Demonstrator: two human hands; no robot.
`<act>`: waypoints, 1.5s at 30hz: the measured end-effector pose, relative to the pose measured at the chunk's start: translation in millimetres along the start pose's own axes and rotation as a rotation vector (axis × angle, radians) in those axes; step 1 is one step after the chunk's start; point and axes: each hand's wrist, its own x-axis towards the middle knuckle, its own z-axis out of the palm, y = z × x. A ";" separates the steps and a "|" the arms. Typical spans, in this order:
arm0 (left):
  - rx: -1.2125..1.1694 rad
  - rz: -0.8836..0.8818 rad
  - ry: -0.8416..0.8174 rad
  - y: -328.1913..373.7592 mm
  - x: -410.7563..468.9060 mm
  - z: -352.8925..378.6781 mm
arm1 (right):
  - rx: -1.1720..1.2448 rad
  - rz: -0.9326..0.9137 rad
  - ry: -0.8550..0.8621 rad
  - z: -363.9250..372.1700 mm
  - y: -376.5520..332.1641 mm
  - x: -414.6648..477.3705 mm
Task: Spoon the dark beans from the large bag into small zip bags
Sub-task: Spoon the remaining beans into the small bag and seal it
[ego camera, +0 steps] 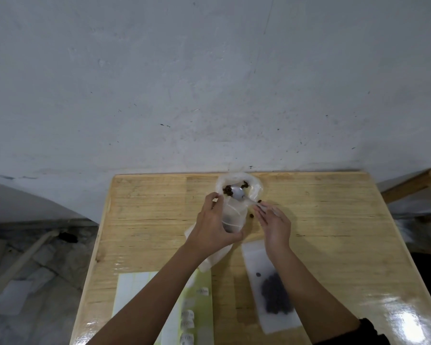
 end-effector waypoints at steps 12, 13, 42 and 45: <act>-0.116 -0.122 0.009 -16.8 -5.4 -0.5 | 0.076 0.056 0.015 5.1 -17.8 -11.2; -0.123 -0.130 0.011 -17.6 -5.0 -1.0 | 0.077 0.025 0.006 5.0 -23.0 -10.8; -0.267 -0.130 0.012 -42.3 -10.1 -2.1 | -0.882 -0.822 -0.267 7.1 -30.8 -15.3; -0.226 -0.127 0.005 -42.4 -8.6 -0.6 | -0.905 -0.917 -0.313 8.6 -23.8 -20.5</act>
